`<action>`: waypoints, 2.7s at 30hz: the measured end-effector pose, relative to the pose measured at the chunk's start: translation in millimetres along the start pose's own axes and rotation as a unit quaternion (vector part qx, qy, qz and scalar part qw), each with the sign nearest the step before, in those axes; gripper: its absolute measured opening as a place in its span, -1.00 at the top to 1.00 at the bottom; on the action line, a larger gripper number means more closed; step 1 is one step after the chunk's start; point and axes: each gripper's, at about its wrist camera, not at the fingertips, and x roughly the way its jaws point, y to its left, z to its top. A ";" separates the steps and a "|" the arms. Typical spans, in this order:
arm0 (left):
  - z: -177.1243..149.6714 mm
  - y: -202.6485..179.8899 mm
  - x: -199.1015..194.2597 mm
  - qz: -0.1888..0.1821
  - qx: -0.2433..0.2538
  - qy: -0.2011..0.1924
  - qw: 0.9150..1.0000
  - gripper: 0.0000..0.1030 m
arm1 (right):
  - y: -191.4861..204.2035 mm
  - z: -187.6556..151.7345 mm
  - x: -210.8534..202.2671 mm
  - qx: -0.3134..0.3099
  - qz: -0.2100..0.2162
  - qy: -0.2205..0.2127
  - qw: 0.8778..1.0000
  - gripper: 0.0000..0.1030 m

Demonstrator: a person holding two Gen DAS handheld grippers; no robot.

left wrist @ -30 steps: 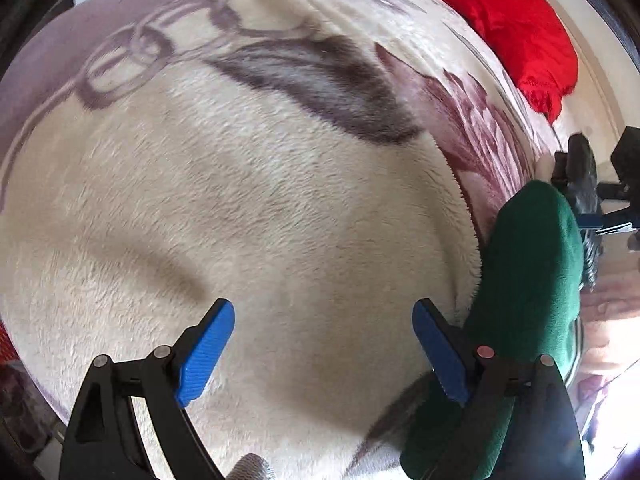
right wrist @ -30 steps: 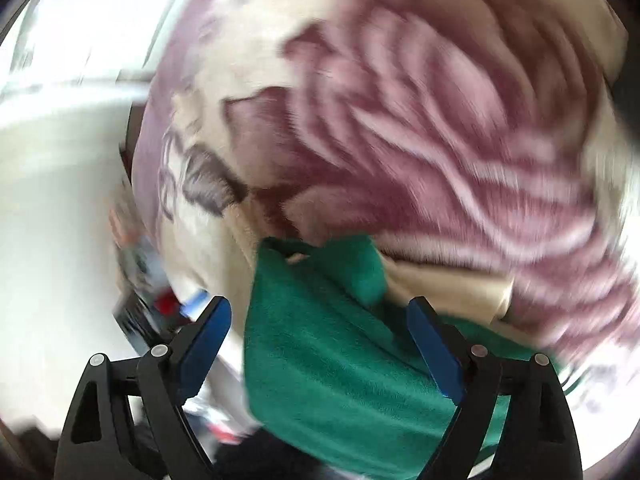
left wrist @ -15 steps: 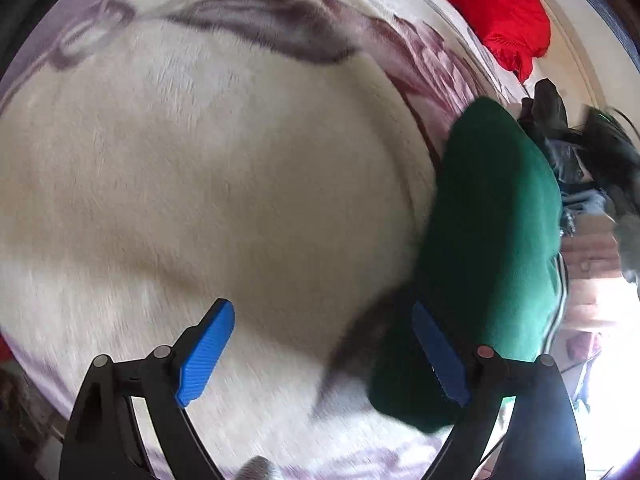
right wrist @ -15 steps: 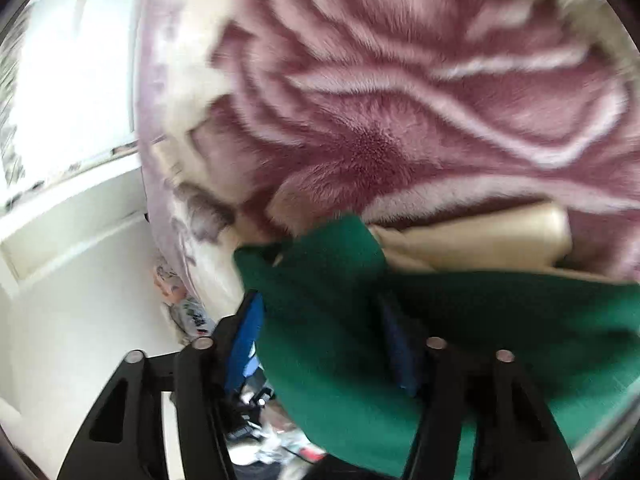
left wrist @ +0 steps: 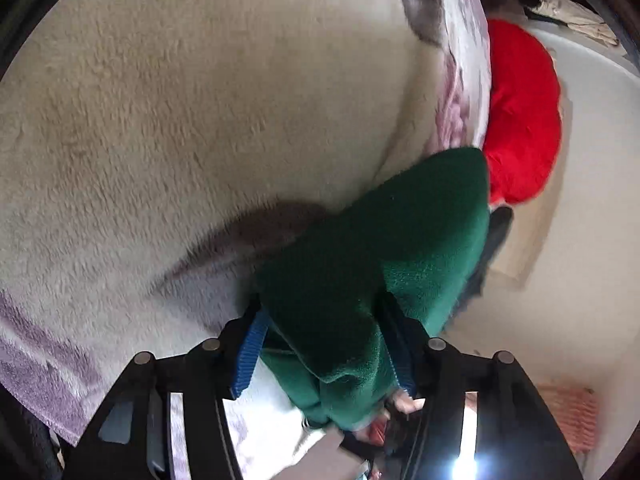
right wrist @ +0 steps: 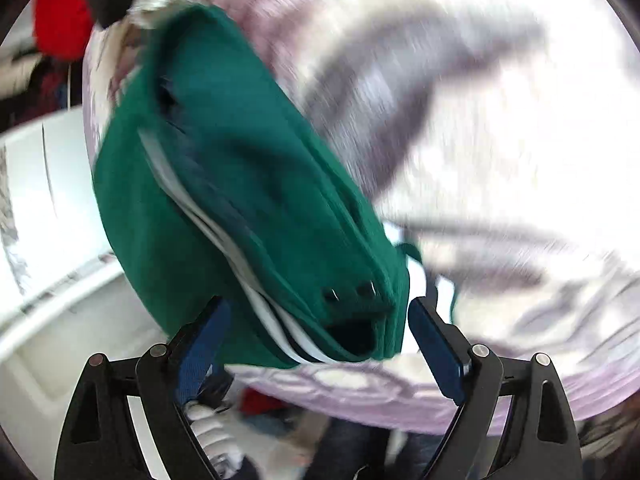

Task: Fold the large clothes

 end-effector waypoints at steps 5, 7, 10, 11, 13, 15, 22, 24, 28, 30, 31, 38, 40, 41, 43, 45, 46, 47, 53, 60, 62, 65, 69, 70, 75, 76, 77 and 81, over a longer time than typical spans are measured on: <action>-16.9 -8.6 -14.1 -0.014 0.022 -0.030 0.999 0.30 | -31.9 -19.2 -3.0 0.048 0.042 -0.048 0.997 0.60; -23.3 -15.0 -15.3 -0.008 0.043 -0.031 0.999 0.32 | -39.1 -28.9 -20.9 0.053 0.061 -0.067 0.994 0.89; -26.6 -23.9 -10.7 0.023 0.077 -0.037 0.996 0.32 | -32.9 -39.5 -48.0 0.020 0.052 -0.093 0.994 0.89; -23.2 -23.0 -4.6 0.040 0.080 -0.034 0.995 0.32 | -31.5 -39.8 -52.7 0.010 0.048 -0.095 0.994 0.89; -9.1 -12.4 5.6 0.060 0.081 -0.039 0.994 0.31 | -38.9 -33.7 -47.9 0.013 0.030 -0.088 0.996 0.90; 3.5 -6.3 7.6 0.066 0.072 -0.034 0.995 0.30 | -56.8 -27.6 -22.2 0.040 -0.007 -0.071 0.997 1.00; -2.0 -33.0 -28.7 0.088 0.135 0.026 0.987 0.29 | -99.7 -11.5 -21.6 0.067 -0.001 -0.035 0.997 0.94; -2.0 -42.5 -40.5 0.101 0.170 0.030 0.980 0.20 | -93.6 -8.6 -40.5 0.043 0.011 -0.047 0.998 -0.39; 19.2 -63.9 -49.4 0.103 0.232 0.016 0.967 -0.46 | -63.2 12.9 -65.1 -0.021 0.052 -0.072 0.996 -1.00; 30.0 -77.8 -36.5 0.106 0.269 0.017 0.957 -0.46 | -40.9 29.6 -63.3 -0.061 0.071 -0.074 0.993 -1.00; 36.7 -85.4 -25.5 0.105 0.295 0.023 0.949 -0.46 | -25.5 40.3 -58.6 -0.090 0.083 -0.071 0.990 -1.00; 54.9 -122.6 71.3 0.074 0.391 0.127 0.909 -0.47 | 29.9 85.0 4.7 -0.165 0.073 -0.039 0.983 -1.00; 53.7 -124.7 87.0 0.056 0.401 0.161 0.900 -0.48 | 31.0 97.2 22.5 -0.178 0.075 -0.016 0.981 -1.00; 54.8 -123.2 94.7 0.052 0.402 0.170 0.898 -0.60 | 27.6 104.3 30.2 -0.175 0.089 -0.002 0.981 -1.00; 58.3 -118.1 103.6 0.029 0.388 0.191 0.901 -0.65 | 22.7 111.6 31.7 -0.176 0.115 0.017 0.978 -1.00; 62.0 -114.8 111.1 0.006 0.370 0.202 0.907 -0.65 | 24.8 116.4 31.4 -0.171 0.137 0.041 0.975 -1.00; 61.0 -114.9 113.1 -0.001 0.370 0.202 0.907 -0.66 | 26.1 118.7 32.6 -0.166 0.165 0.063 0.970 -1.00; 59.1 -116.4 113.0 -0.003 0.377 0.195 0.905 -0.66 | 30.0 120.1 37.1 -0.160 0.203 0.092 0.962 -1.00; 53.9 -128.2 95.0 -0.002 0.397 0.161 0.903 -0.08 | 58.4 122.5 51.3 -0.151 0.200 0.069 0.966 -0.26; 43.2 -181.3 94.8 0.005 0.427 0.166 0.889 0.03 | 87.5 92.6 0.7 -0.157 0.217 0.002 0.963 0.19; 37.6 -205.3 95.7 -0.002 0.436 0.169 0.884 0.03 | 99.5 78.6 -12.4 -0.156 0.228 -0.013 0.961 0.19; 27.8 -249.7 96.6 -0.018 0.458 0.176 0.871 0.03 | 111.1 72.5 -55.1 -0.165 0.242 -0.039 0.955 0.19; 9.6 -331.8 122.6 -0.035 0.483 0.186 0.855 0.03 | 133.5 83.2 -124.7 -0.173 0.255 -0.079 0.948 0.19; 6.6 -355.2 134.1 -0.034 0.486 0.188 0.853 0.03 | 146.8 89.0 -142.2 -0.175 0.256 -0.092 0.946 0.19; 2.2 -457.2 206.2 -0.054 0.498 0.181 0.846 0.03 | 193.6 147.0 -230.2 -0.208 0.240 -0.152 0.936 0.20; 7.3 -467.3 218.1 -0.059 0.500 0.179 0.845 0.03 | 204.7 169.8 -247.8 -0.214 0.235 -0.165 0.934 0.20; 11.6 -478.9 235.6 -0.063 0.502 0.179 0.844 0.03 | 211.4 187.3 -257.6 -0.219 0.234 -0.169 0.932 0.20; 31.8 -500.0 312.2 -0.054 0.515 0.179 0.836 0.03 | 227.5 261.7 -279.8 -0.223 0.216 -0.197 0.930 0.20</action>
